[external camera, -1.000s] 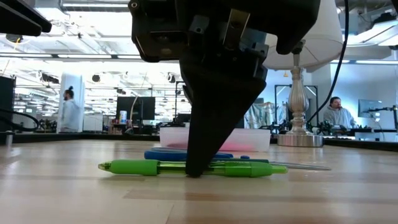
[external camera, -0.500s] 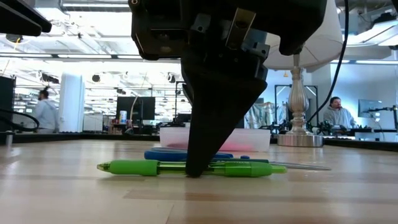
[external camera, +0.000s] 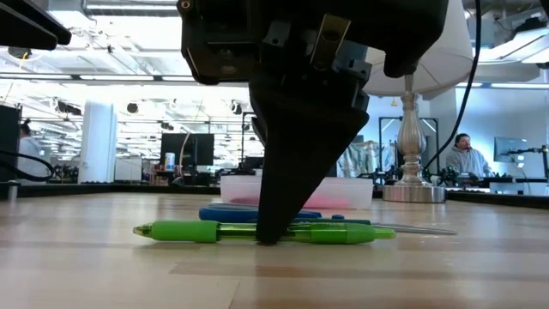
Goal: Pick & place school supplies into a supply box
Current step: Put the green pen into the supply box
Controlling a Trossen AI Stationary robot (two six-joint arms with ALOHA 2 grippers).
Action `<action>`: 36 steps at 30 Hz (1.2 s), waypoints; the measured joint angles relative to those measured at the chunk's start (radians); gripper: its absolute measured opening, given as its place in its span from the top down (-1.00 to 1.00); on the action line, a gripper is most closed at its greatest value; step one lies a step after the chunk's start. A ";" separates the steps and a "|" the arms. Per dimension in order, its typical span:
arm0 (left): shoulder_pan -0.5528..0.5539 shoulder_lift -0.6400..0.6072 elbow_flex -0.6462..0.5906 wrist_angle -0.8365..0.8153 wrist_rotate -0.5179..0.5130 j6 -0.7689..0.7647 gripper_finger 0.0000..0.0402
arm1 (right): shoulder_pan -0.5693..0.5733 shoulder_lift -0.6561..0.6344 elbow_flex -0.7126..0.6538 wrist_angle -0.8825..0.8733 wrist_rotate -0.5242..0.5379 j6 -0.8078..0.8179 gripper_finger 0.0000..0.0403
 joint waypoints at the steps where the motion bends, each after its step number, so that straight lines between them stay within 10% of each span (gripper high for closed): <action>1: 0.000 0.000 0.000 0.000 0.000 0.000 0.43 | 0.000 0.000 0.000 0.000 0.000 0.001 0.79; 36: 0.000 0.000 0.000 0.000 0.001 0.000 0.43 | 0.033 0.001 -0.004 0.020 0.016 -0.082 0.95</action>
